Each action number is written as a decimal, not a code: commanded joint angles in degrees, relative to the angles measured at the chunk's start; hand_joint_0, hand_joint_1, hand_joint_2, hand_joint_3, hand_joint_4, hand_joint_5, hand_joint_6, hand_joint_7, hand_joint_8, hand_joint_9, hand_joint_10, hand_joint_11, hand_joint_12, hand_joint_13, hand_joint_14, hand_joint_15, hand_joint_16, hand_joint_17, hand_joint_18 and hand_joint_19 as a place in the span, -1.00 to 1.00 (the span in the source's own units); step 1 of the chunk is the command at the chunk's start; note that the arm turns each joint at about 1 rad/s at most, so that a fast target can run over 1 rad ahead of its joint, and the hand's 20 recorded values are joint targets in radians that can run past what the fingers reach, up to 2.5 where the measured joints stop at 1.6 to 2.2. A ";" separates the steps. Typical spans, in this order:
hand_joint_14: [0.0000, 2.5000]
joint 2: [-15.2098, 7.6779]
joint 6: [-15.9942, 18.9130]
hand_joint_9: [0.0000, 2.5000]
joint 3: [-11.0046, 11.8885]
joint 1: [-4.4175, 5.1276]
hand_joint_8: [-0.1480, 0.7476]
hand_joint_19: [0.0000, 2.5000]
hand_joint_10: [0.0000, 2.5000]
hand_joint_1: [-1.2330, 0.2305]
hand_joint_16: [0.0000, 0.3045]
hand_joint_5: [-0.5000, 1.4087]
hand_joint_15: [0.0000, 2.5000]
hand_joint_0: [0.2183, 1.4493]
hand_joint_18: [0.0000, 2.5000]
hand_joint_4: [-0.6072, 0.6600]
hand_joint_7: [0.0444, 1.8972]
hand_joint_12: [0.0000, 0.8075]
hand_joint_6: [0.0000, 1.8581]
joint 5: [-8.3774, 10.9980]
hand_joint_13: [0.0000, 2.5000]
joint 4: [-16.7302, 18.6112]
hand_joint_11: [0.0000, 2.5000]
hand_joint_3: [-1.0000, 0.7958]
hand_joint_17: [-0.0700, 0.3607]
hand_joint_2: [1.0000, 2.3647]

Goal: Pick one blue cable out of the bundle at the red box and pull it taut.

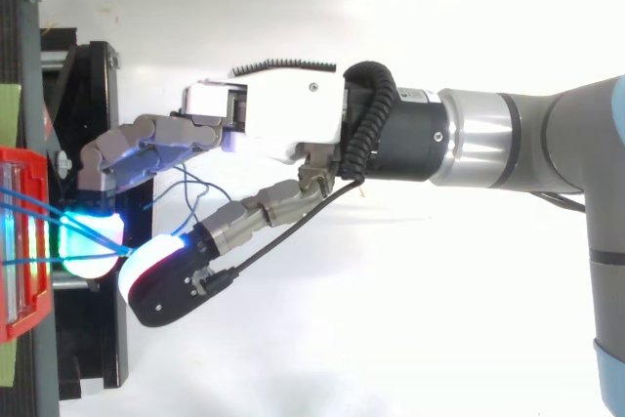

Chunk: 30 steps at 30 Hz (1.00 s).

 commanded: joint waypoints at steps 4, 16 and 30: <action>-1.00 0.90 -0.08 -0.52 0.00 -0.54 0.13 -0.82 -1.00 -0.23 -0.66 -0.60 -0.92 -0.46 -0.70 0.30 -0.11 -0.12 -0.23 -1.61 -0.63 -0.76 -0.96 -0.36 -0.14 -0.99; -1.00 2.48 -1.14 -0.53 -0.18 -1.07 0.12 -0.82 -1.00 -0.27 -0.67 -0.64 -0.91 -0.40 -0.70 0.26 -0.24 -0.13 -0.10 -3.11 -0.63 -7.53 -0.95 -0.24 -0.15 -0.98; -1.00 2.48 -1.22 -0.53 -0.18 -1.42 0.12 -0.82 -1.00 -0.30 -0.67 -0.65 -0.91 -0.39 -0.69 0.24 -0.31 -0.13 -0.03 -3.11 -0.63 -7.61 -0.91 -0.16 -0.15 -0.98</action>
